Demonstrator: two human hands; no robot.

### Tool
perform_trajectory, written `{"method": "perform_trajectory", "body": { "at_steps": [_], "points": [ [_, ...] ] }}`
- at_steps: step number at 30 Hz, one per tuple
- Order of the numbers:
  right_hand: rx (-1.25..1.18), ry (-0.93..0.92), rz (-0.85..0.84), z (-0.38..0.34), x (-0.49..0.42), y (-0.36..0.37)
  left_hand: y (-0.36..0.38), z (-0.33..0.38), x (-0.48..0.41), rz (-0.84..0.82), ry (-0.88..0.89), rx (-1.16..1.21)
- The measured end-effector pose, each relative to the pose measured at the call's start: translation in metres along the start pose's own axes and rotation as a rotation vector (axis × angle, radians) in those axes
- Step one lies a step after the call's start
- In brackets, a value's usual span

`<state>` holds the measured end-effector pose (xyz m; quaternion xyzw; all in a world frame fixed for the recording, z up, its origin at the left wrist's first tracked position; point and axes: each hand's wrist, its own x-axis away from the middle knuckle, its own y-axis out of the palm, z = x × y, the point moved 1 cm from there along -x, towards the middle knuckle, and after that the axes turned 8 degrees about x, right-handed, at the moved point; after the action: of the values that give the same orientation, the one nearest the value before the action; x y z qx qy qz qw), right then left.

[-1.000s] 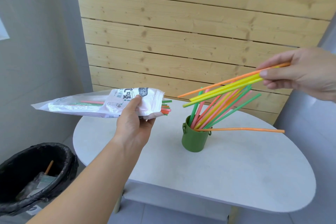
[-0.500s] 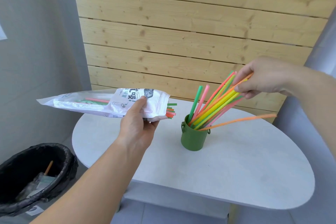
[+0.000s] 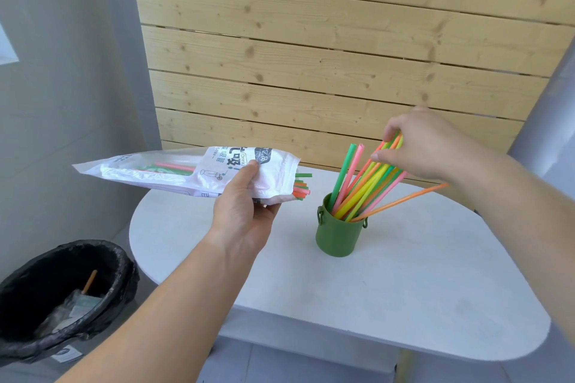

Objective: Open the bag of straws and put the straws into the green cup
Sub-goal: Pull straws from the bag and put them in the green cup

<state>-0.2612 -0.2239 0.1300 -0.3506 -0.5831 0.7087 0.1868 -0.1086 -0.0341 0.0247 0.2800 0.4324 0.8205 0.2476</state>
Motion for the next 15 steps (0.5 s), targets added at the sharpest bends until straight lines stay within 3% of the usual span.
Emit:
{"method": "perform_trajectory", "body": {
  "at_steps": [6, 11, 13, 15],
  "points": [
    [0.358, 0.012, 0.144, -0.001, 0.014, 0.017, 0.0, 0.001, 0.0, -0.003, -0.004, -0.003],
    [0.312, 0.053, 0.118, 0.003, 0.019, 0.012, 0.002, 0.0, 0.003, 0.009, -0.008, 0.011],
    [0.198, 0.068, 0.293, -0.001, 0.025, 0.001, 0.003, 0.0, 0.005, -0.005, -0.005, 0.008],
    [0.04, 0.007, 0.591, -0.013, 0.036, -0.008, 0.003, 0.0, 0.005, -0.009, 0.004, 0.003]
  ]
}}
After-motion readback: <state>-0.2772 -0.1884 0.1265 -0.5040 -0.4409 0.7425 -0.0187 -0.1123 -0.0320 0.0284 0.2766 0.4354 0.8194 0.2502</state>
